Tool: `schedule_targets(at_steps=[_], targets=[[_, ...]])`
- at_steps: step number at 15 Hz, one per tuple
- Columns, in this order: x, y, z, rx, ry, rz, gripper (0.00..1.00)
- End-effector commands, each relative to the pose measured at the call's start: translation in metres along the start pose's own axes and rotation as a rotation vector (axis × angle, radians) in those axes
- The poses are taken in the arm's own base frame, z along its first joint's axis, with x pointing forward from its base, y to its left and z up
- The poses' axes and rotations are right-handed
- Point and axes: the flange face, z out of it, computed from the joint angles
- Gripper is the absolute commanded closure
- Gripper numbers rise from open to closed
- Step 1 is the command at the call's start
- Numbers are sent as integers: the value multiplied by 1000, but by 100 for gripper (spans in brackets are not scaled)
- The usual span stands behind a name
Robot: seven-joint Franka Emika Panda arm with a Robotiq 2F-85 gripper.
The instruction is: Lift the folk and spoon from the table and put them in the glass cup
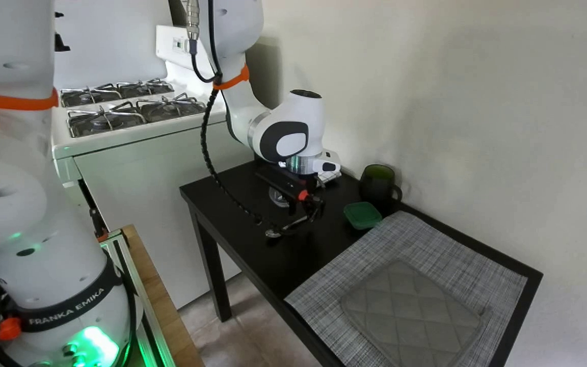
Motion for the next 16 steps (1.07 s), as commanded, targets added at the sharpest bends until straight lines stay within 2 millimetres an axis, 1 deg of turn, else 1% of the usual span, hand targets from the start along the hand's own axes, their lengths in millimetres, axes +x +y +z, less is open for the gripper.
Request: schedule_targets(at_steps=[1,2,3,4,5,7,8,9,10,12,14,16], targets=[[6,-5,13,-4,-12,16,26],[7,-5,14,-2,-12,17,44],[8,-6,14,1,-8,18,45],[9,-6,14,1,-7,17,51],[10,-6,14,-1,-6,15,61],[10,-7,14,-2,-3,13,77],[10,-6,13,-4,0,12,84],[10,-6,12,-4,1,11,92],[10,-6,10,-4,1,10,98],[10,-5,7,-2,5,13,100],[8,-3,1,-1,11,8,97],[5,-1,-11,6,24,6,97]])
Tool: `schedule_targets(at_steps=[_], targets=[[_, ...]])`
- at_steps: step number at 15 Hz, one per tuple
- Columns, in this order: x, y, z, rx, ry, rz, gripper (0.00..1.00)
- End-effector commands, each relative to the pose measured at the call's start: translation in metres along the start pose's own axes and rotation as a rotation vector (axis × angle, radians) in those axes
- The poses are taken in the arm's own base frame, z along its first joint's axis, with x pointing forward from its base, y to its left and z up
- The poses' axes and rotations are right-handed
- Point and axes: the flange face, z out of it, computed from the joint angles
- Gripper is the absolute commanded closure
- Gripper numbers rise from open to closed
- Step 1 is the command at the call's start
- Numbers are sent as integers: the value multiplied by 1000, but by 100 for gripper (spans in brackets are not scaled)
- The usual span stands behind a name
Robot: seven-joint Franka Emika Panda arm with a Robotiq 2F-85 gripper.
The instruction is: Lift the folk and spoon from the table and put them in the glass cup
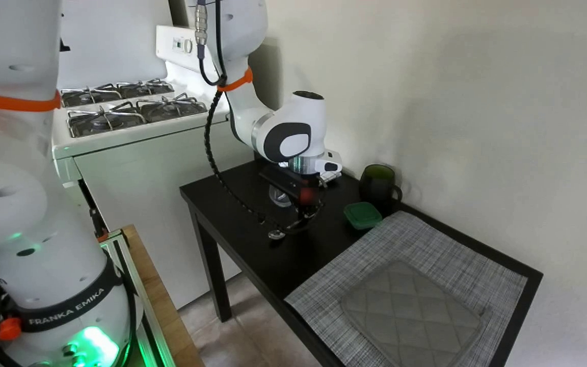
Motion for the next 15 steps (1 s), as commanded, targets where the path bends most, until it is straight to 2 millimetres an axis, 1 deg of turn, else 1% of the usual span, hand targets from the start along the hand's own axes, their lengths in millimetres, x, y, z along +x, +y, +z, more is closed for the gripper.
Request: schedule_targets(at_steps=[1,4,8,10,13,15], targets=[[-7,2,-23,6,31,-1,97],[-13,6,-52,14,93,1,97],[-22,5,-93,82,208,19,97],[-21,1,-113,131,256,19,97],[-12,-9,-148,206,350,9,97],[-13,-13,-168,256,415,-1,97]])
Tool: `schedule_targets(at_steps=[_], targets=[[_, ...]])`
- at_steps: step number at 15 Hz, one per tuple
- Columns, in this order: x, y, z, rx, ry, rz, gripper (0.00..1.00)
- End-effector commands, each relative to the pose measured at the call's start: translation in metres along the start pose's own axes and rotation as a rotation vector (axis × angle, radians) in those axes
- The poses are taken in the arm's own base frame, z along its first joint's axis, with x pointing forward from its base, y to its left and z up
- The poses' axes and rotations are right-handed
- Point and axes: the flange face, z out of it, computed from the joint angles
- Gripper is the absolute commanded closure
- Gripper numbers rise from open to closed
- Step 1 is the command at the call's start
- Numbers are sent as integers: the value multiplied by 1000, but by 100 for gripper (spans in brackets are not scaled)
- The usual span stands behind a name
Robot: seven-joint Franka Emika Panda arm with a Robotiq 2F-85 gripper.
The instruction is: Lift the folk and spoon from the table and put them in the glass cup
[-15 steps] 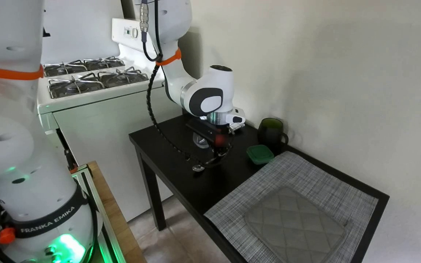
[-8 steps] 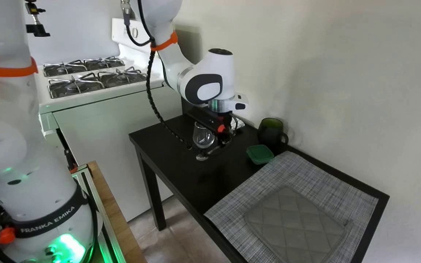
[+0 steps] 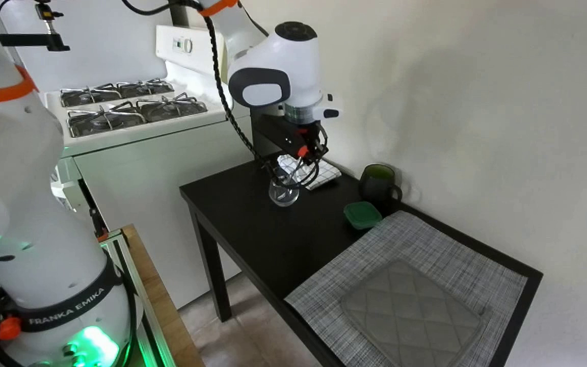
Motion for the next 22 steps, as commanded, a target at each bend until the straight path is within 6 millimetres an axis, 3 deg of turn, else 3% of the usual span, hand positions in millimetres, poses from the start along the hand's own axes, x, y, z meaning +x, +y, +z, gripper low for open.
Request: schedule_targets(at_steps=[1,6,10,22], targets=[[0,-13,-34,94,91,-19,97],[-21,-21,-42,171,215,-50,97],[-38,-29,-31,204,269,-106,97],[-41,-46,-5,291,357,-207,97]])
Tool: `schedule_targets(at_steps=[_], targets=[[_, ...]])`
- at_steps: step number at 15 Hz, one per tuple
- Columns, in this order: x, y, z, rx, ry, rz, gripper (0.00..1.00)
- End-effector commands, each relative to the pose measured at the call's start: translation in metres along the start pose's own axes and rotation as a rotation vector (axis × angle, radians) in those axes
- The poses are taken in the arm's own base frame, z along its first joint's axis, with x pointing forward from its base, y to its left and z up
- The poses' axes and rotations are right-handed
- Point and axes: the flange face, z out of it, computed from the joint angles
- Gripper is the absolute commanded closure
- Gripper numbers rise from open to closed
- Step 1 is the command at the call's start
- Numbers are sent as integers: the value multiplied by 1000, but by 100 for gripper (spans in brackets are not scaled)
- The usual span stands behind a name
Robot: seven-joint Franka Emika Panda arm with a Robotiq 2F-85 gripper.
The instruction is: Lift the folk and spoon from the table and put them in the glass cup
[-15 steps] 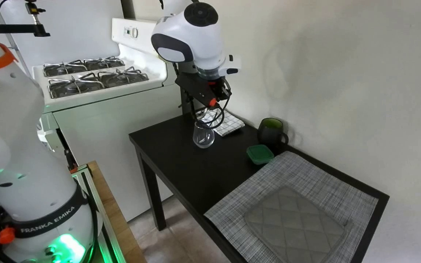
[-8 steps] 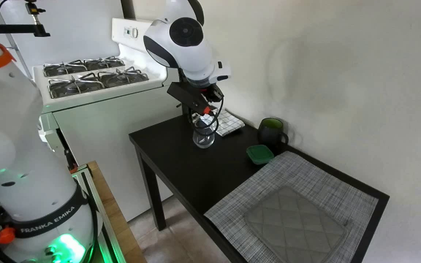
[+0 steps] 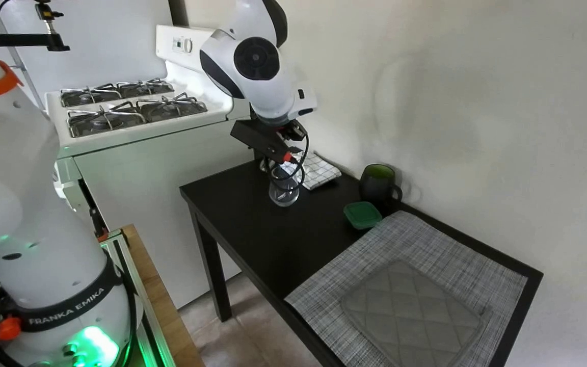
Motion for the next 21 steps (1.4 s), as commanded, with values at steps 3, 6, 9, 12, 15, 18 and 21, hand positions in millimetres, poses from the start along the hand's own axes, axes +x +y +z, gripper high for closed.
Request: schedule_targets(at_steps=[3,6,9,12,15,18,21], targets=[[0,-2,18,20,59,-29,97],[3,2,26,16,86,-38,97],[5,4,35,15,103,-44,97],[6,7,45,16,120,-53,97],[4,11,51,10,129,-66,97],[2,14,56,3,139,-84,97],[-2,17,60,-4,146,-98,97]])
